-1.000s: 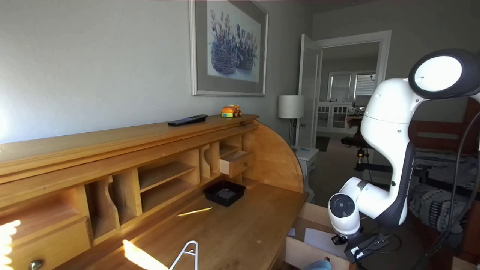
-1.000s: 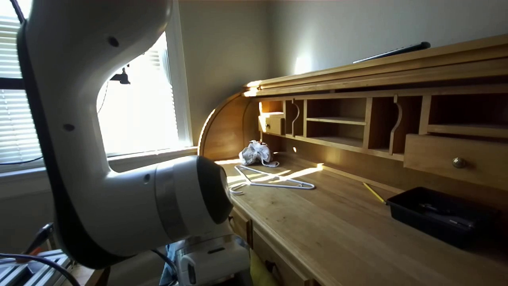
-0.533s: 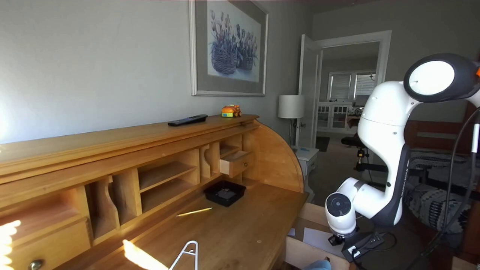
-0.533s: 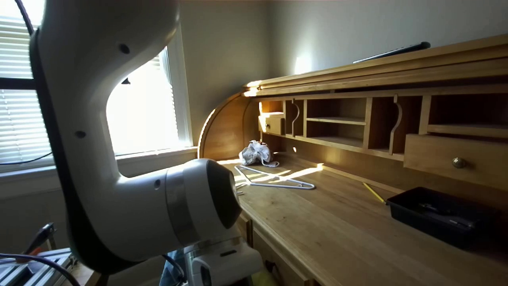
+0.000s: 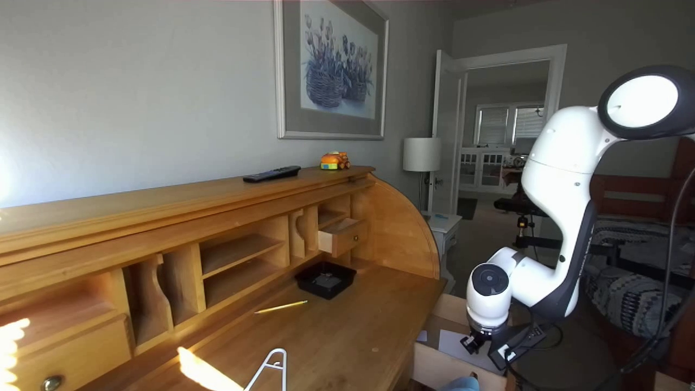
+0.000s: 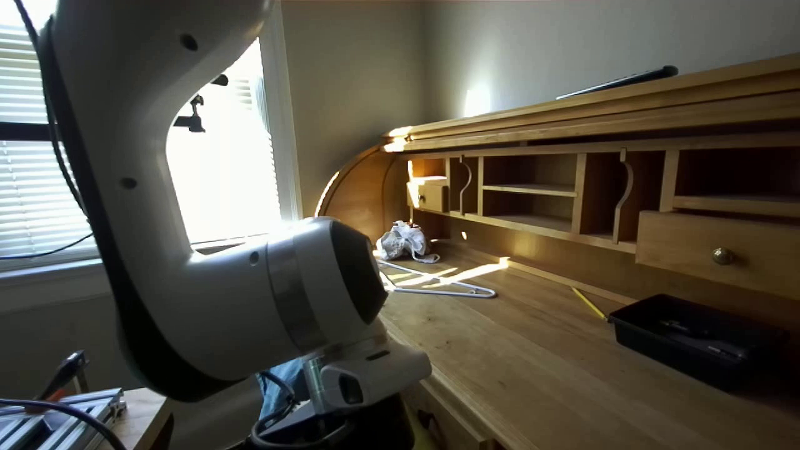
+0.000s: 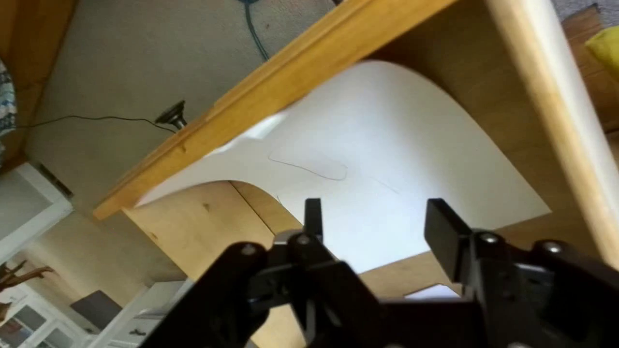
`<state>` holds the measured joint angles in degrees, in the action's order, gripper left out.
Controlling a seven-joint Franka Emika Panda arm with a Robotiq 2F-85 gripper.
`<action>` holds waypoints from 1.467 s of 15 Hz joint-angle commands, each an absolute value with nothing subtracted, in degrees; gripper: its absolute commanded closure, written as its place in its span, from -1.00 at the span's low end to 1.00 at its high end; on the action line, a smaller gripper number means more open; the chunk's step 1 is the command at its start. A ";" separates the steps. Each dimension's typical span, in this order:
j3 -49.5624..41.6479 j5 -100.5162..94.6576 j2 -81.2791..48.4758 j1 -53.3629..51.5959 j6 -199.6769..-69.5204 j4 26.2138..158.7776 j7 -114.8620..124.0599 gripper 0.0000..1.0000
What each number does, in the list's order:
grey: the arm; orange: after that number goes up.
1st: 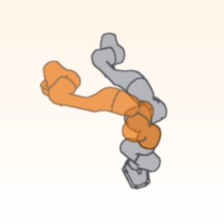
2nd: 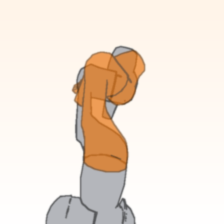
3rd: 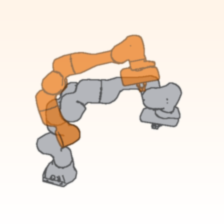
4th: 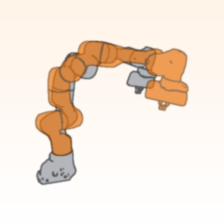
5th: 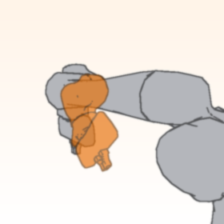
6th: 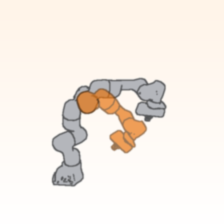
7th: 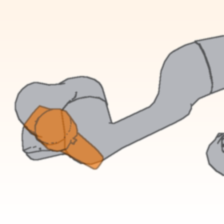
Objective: Pick up the paper from the top of the cabinet and put it on the counter
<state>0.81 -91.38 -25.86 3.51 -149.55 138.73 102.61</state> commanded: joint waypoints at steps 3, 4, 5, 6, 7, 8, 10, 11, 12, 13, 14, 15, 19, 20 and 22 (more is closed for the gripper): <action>0.48 -87.31 -15.80 5.42 -155.51 145.67 89.53 -0.98; 0.42 -84.98 -14.28 5.95 -156.11 147.11 85.82 -1.00; 0.50 -81.37 -12.81 6.33 -155.47 148.60 81.47 -1.00; 0.17 -77.96 -11.37 6.24 -155.15 150.18 77.37 -1.00; 0.06 -75.05 -10.29 6.43 -155.41 151.87 73.30 -1.00; 0.06 -71.05 -8.73 6.18 -154.09 153.54 69.12 -1.00; 0.10 -64.04 -6.46 5.92 -153.88 156.72 60.94 -1.00; 3.44 -60.72 -4.46 8.96 -152.39 157.80 56.89 -1.00; 4.10 -57.65 -3.42 9.32 -152.37 158.51 52.90 -1.00; 5.00 -54.05 -1.75 9.59 -151.40 158.92 48.86 -1.00; 6.03 -50.32 -0.66 9.95 -150.58 159.22 44.83 -1.00; 2.88 -46.00 0.11 5.82 -149.95 159.39 40.63 -1.00; 3.14 -31.23 6.25 2.77 -143.45 158.17 23.83 -1.00; 3.14 -28.11 8.26 2.07 -141.35 157.53 19.62 -1.00; 2.91 -22.53 14.01 1.16 -136.11 156.38 11.68 -1.00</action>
